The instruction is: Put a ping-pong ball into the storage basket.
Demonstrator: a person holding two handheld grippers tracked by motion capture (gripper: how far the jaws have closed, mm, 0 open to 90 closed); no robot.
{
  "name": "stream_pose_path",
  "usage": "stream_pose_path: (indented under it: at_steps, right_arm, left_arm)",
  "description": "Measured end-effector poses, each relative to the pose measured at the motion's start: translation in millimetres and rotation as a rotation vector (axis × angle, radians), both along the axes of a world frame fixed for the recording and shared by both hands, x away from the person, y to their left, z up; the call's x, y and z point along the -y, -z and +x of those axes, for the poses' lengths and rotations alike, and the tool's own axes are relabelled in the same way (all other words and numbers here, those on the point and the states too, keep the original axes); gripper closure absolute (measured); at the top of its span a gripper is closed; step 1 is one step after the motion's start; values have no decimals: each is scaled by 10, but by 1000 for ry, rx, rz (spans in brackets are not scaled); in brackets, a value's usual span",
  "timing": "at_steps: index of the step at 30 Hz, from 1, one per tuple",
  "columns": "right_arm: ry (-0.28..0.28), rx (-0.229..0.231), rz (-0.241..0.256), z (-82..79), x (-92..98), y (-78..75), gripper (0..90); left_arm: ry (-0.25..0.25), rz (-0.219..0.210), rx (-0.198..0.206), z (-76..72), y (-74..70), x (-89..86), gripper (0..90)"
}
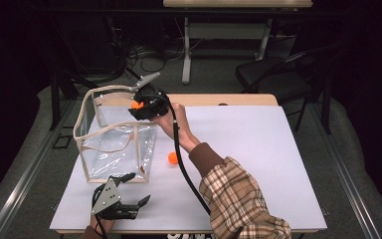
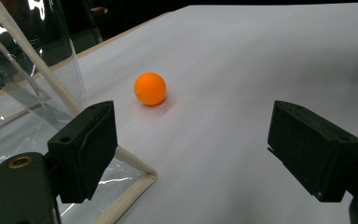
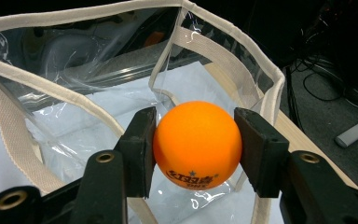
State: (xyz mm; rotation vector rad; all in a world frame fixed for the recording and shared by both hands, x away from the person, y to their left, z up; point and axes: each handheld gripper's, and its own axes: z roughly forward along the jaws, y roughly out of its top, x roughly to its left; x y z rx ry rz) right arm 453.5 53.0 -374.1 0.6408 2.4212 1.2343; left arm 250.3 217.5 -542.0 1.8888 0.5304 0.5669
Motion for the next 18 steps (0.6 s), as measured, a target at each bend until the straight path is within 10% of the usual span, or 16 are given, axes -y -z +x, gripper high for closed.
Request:
stream_pose_path:
  at_steps: [18]
  right_arm:
    - [-1,-44,15,58,-85,69,505]
  left_arm:
    - [1,1,-1,-1,-1,0,158]
